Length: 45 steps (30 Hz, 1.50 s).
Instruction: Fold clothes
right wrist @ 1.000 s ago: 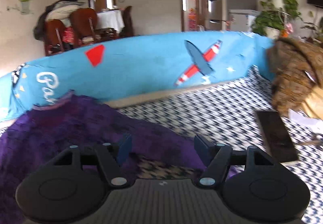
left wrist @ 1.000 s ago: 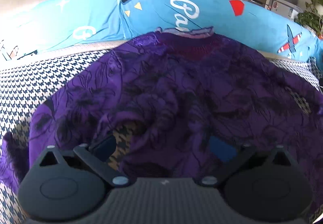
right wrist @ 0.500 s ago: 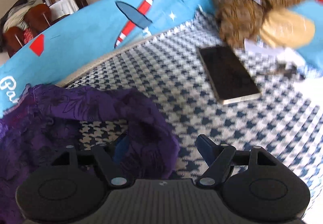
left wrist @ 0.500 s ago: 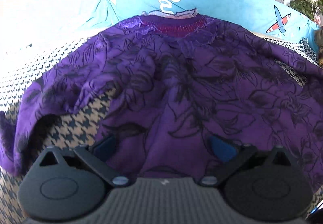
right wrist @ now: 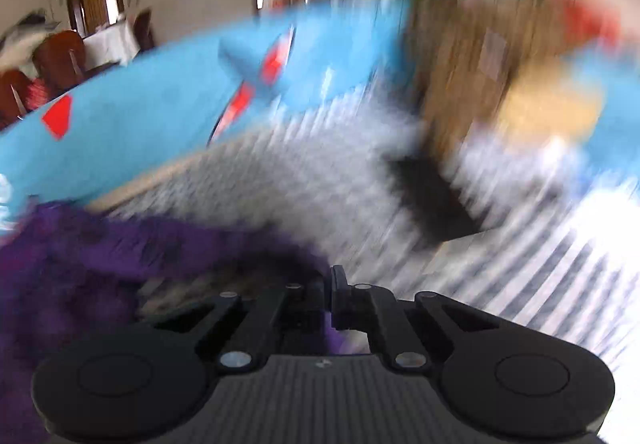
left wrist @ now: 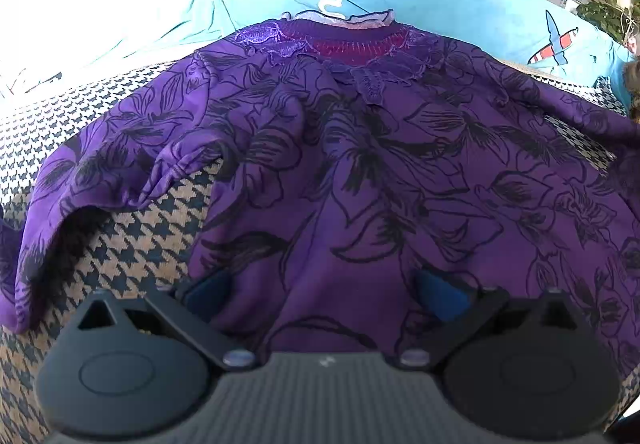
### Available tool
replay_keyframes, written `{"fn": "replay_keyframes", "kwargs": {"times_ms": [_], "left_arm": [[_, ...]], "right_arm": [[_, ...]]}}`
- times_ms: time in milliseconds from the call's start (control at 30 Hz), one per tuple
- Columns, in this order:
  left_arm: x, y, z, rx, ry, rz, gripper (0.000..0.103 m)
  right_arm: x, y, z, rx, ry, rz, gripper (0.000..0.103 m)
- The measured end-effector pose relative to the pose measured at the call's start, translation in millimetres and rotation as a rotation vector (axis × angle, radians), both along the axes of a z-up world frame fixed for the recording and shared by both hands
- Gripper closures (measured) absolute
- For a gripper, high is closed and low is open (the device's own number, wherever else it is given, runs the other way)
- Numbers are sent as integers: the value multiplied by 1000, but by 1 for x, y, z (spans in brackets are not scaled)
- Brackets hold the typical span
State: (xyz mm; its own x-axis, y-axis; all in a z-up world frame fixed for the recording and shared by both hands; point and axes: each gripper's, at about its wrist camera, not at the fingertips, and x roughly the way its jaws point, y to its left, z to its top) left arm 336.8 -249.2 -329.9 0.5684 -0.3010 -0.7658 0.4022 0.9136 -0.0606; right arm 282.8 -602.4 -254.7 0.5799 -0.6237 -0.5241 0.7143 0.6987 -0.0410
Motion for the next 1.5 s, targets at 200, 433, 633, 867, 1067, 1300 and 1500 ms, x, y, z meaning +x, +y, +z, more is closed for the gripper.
{"fn": "replay_keyframes", "kwargs": {"times_ms": [200,433,633,867,1067,1300,1500], "left_arm": [[3,0,-2,-2,6,0,0],[2,-1,-3,2,1,-7,0],[2,-1,-3,7,-5,-11,0],[3,-3,-4,11,-7,-15,0],[3,-2,-4,10,-2,-17,0],[3,-4,-5,16,-9,-17,0],[3,-4,-5,17,-9,-17,0]], "right_arm": [[0,25,14,-307,45,-22,55],[-20,-20,2,30,84,-57,50],[-59,-53,6,219,-61,-162,50],[-56,-58,-2,266,-17,-19,50],[-49,-37,-7,143,66,178,44],[-36,-33,-26,125,162,238,44],[-31,-42,-39,122,170,192,56]]}}
